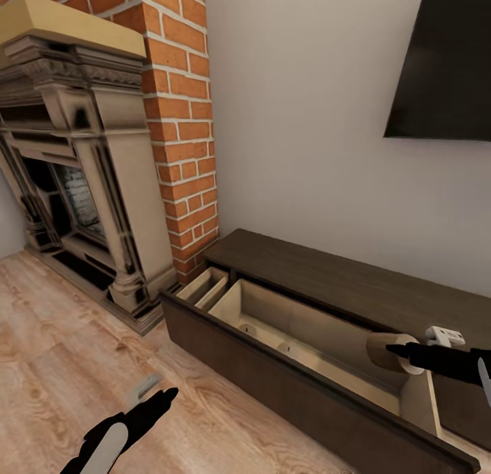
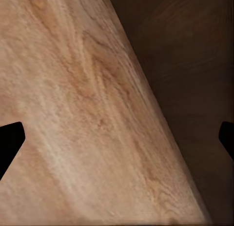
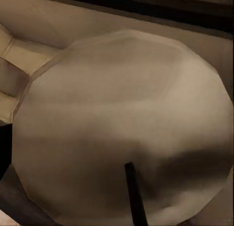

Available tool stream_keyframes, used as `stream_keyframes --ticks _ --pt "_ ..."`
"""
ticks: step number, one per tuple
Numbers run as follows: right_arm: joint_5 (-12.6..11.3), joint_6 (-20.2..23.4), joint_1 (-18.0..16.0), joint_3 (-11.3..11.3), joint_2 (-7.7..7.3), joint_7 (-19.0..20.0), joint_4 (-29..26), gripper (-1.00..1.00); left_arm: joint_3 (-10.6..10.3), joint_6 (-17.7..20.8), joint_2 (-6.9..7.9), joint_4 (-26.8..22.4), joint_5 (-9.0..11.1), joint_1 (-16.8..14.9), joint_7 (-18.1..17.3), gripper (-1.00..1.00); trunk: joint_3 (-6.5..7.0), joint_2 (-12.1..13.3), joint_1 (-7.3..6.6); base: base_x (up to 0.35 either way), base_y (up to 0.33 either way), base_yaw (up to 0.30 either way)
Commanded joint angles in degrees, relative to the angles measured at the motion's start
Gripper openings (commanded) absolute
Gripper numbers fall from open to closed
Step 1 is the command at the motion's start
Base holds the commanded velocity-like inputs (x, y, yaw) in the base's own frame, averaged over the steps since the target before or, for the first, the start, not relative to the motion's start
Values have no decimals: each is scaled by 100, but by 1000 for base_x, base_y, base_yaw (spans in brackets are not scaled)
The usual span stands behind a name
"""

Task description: Place each of the two pumpkins and all three candles from the living room inside a cabinet in the living room (use any cabinet), then make sure every cabinet is closed, and position the cauldron so it is next to a table in the living room.

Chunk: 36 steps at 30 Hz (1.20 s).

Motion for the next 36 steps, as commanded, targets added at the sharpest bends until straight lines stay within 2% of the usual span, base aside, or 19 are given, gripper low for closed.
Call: stream_keyframes --ticks 1,3,4,7,12,18,21,22,23,24,30,36 --pt "18 27 -8 16 36 -29 4 -100 -13 -1 7 -10 60 -2 54 100 -5 -3 -1 0 0 -278" --pt "22 27 -14 87 162 -304 19 -100 -13 -4 5 3 60 -1 55 100 -5 -3 -1 0 0 -278" --pt "24 27 -24 148 342 -594 21 -100 -12 -7 2 32 61 -1 55 100 -5 -3 -1 0 0 -255" --pt "25 27 -27 190 479 -755 21 -100 -7 -2 9 52 65 -1 54 100 -5 -3 -1 0 0 -150" --pt "26 27 -30 190 519 -806 27 -100 -9 0 87 87 71 -1 60 100 -5 -3 -1 101 53 -31" --pt "26 27 -26 173 528 -814 32 -100 1 -3 116 217 88 57 82 100 -9 -3 -1 253 176 -73" --pt "26 27 -26 172 529 -817 39 -100 113 -3 166 208 105 194 77 100 -12 -3 -1 262 231 -194" --pt "26 27 -25 172 530 -822 190 -100 396 -1 257 50 81 557 59 100 -12 -3 -1 259 243 -253" --pt "26 27 -25 172 530 -822 190 -100 396 -1 257 50 81 557 59 100 -12 -3 -1 259 243 -253" --pt "26 27 -25 181 530 -823 293 -100 491 0 282 22 71 751 82 100 -12 -3 -1 199 282 -270" --pt "26 27 -25 187 530 -825 339 -100 521 0 289 93 63 852 119 100 -12 -3 -1 83 123 -274" --pt "26 27 -25 195 530 -847 464 -100 533 -3 290 313 69 869 124 100 -12 -3 -1 8 5 -85"
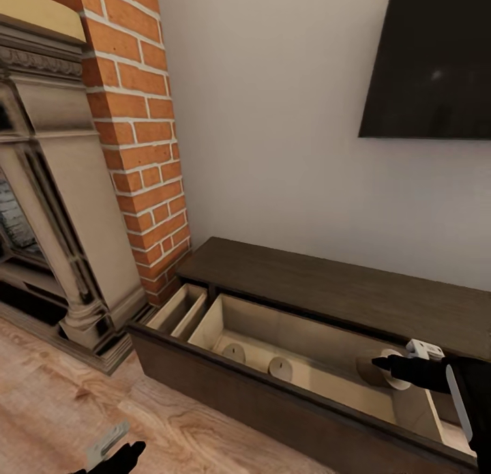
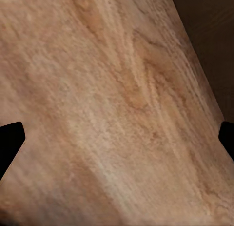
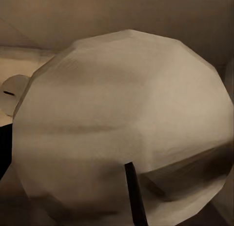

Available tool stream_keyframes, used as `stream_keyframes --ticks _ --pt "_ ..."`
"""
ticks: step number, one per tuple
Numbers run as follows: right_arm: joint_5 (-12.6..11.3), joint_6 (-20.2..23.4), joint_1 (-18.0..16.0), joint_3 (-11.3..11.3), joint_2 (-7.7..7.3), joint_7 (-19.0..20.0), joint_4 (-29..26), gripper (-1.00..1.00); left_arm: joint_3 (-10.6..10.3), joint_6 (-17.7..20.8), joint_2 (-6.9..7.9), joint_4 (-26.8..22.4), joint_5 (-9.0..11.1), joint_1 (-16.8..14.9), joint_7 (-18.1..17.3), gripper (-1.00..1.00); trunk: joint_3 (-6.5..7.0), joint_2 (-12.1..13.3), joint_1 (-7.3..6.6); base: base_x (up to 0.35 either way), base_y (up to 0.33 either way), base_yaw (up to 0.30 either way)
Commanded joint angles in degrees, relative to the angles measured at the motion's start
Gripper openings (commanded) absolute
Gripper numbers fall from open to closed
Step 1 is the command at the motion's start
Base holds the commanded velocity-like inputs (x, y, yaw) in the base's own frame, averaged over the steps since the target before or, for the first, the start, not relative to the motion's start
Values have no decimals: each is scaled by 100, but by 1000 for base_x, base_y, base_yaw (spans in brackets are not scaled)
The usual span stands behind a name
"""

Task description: Place each of the two pumpkins and all three candles from the living room inside a cabinet in the living room (use any cabinet), then make sure every cabinet is closed, and position the cauldron so it is next to a table in the living room.

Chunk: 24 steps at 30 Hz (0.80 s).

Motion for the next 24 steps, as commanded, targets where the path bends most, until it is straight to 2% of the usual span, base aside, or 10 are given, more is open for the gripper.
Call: stream_keyframes --ticks 1,8,18,24 --pt "39 23 -5 -6 1 48 -1 -100 -15 -2 6 12 58 -2 53 100 -6 -3 -1 52 30 -27" --pt "39 23 -5 -6 1 47 60 -100 -15 -6 4 82 58 -2 53 100 -6 -3 -1 175 147 -9" --pt "39 23 -23 -23 1 2 595 -100 -15 -4 -2 220 57 -2 35 100 -6 -3 -1 63 50 -1" --pt "-5 23 -68 -30 12 -631 938 -100 -26 -7 -17 256 45 -2 32 100 -6 -3 -1 107 39 0"
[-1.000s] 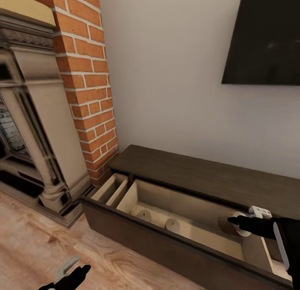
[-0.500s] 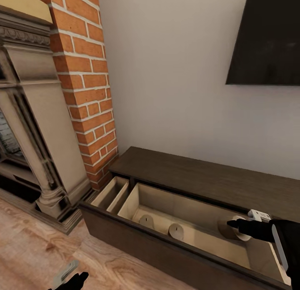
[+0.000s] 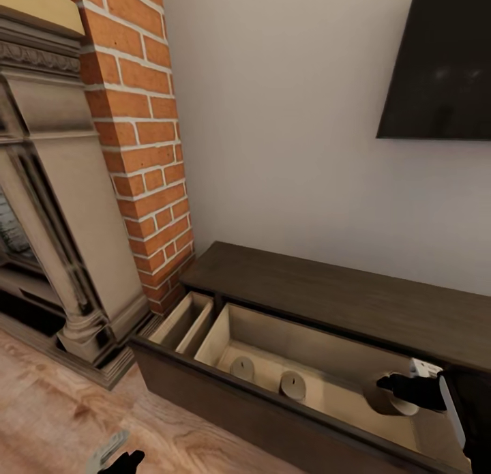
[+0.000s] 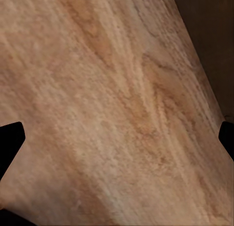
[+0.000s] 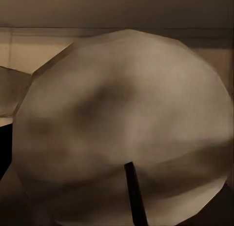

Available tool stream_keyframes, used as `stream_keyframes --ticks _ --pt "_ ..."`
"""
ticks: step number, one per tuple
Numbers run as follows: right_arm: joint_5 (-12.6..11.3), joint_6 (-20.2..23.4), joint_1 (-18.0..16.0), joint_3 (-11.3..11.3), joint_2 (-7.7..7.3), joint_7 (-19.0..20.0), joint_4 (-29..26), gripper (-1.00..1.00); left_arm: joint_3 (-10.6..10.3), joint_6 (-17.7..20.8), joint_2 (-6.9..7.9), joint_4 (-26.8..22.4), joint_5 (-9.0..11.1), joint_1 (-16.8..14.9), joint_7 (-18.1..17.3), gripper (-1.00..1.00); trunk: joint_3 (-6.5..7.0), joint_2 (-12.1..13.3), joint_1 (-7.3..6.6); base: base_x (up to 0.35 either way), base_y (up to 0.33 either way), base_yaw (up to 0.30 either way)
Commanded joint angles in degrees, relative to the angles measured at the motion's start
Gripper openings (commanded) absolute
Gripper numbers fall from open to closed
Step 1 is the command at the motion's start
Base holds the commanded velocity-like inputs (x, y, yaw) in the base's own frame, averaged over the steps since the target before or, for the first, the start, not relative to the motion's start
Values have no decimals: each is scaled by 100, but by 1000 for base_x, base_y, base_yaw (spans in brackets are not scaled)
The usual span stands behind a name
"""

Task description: Place each of the two pumpkins and all three candles from the living room inside a cabinet in the living room (use any cabinet), then make sure every cabinet is closed, and position the cauldron so it is next to a table in the living room.

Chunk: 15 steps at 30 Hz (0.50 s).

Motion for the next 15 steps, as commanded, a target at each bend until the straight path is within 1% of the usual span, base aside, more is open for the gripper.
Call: stream_keyframes --ticks 1,3,6,12,14,15 --pt "34 23 -8 -8 10 -13 20 -100 -19 -2 3 -7 55 -2 53 100 -6 -2 1 260 109 0" --pt "28 23 -11 -9 24 -67 53 -100 -18 -2 3 -5 53 -2 55 100 -6 -2 1 234 78 0" --pt "25 23 -32 -9 30 -91 185 -100 -10 -2 6 -5 59 -2 56 100 -11 -2 1 113 36 0" --pt "24 23 -272 -6 34 -99 688 -100 -5 -2 11 15 69 -2 56 100 -37 -2 1 34 11 0" --pt "15 23 -283 -3 52 -99 714 -100 -5 -2 7 23 69 -2 56 100 -39 -2 1 4 1 -44" --pt "8 23 -287 -2 85 -99 723 -100 -5 -2 8 26 69 -2 58 100 -39 -2 1 2 1 -135"
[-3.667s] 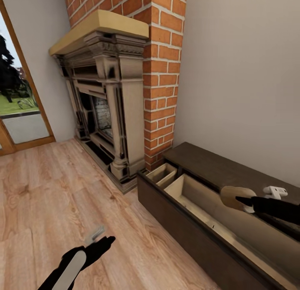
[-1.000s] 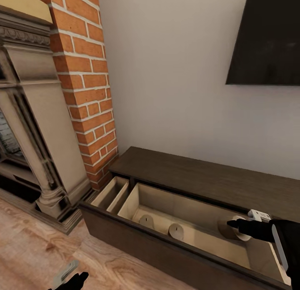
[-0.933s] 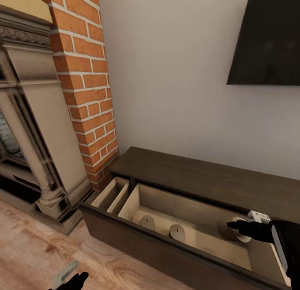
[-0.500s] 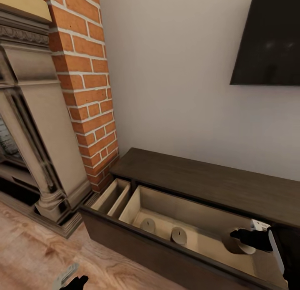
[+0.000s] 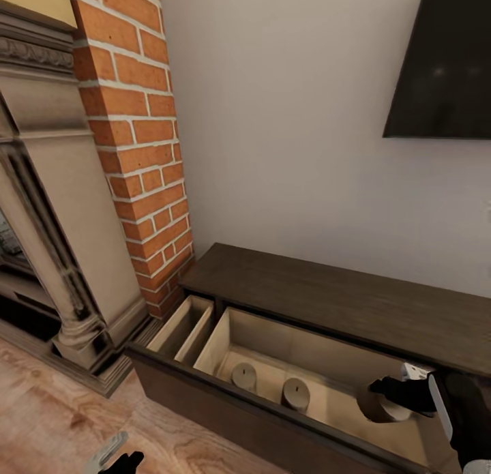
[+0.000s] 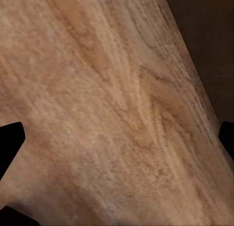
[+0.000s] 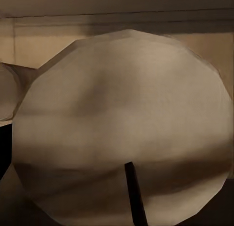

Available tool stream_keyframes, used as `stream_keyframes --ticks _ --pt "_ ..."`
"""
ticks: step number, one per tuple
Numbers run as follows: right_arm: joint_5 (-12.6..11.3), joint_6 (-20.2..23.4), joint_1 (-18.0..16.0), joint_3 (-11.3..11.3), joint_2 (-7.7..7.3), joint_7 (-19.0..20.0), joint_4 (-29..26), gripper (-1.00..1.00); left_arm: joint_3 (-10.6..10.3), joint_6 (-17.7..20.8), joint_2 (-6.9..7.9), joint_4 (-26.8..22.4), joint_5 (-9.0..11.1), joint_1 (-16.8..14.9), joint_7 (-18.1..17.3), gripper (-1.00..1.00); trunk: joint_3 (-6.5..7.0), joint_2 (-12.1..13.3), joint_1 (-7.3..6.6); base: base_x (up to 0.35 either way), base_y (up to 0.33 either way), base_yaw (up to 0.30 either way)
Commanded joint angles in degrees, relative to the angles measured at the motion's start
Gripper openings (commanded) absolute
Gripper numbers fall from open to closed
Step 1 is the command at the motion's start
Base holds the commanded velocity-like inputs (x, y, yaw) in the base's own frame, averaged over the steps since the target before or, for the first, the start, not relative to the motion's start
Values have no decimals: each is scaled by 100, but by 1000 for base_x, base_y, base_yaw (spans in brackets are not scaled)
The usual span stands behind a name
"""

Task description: Place each of the two pumpkins and all three candles from the living room inside a cabinet in the living room (use any cabinet), then make sure every cabinet is closed, and position the cauldron so it is next to a table in the living room.

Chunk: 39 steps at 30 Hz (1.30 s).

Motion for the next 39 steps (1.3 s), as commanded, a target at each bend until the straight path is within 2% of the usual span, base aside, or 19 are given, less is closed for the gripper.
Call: stream_keyframes --ticks 1,3,7,15,17,20,23,29,31,32,39 --pt "48 20 -15 -8 57 42 8 -100 158 -142 16 -36 85 117 41 100 -6 -3 -1 1 0 -231" --pt "42 20 -18 -4 76 44 11 -100 377 -269 17 -66 102 224 32 100 -6 -3 -1 0 0 -248" --pt "41 20 -28 7 167 54 13 -100 622 -398 -9 -48 77 349 28 100 -6 -3 -1 0 0 -268" --pt "42 20 -30 16 209 65 0 -100 731 -439 11 -55 116 694 1 100 -6 -3 -1 0 0 -277" --pt "42 20 -30 18 210 77 -20 -100 1037 -571 -10 -153 134 887 -12 100 -6 -3 -1 0 0 -278" --pt "42 20 -45 23 209 85 -34 -100 1348 -701 -45 -308 141 1110 -19 100 -6 -3 -1 0 0 -278" --pt "44 20 -82 25 207 92 -39 -100 1492 -780 -63 -425 142 1267 -18 100 -6 -3 -1 0 0 -206" --pt "81 20 -104 113 213 93 -40 -100 1614 -908 -89 -497 164 1417 -9 100 -6 -3 -1 0 0 -58" --pt "91 20 -108 377 208 86 -40 -100 1835 -952 -125 -517 258 1508 -8 100 -6 -3 -1 0 0 -11" --pt "93 20 -109 437 207 84 -40 -100 1893 -960 -141 -520 277 1531 -9 100 -6 -3 -1 0 0 -4" --pt "98 20 -109 515 207 63 -38 -100 1952 -975 -157 -497 290 1554 -10 100 -6 -3 -1 45 37 -1"
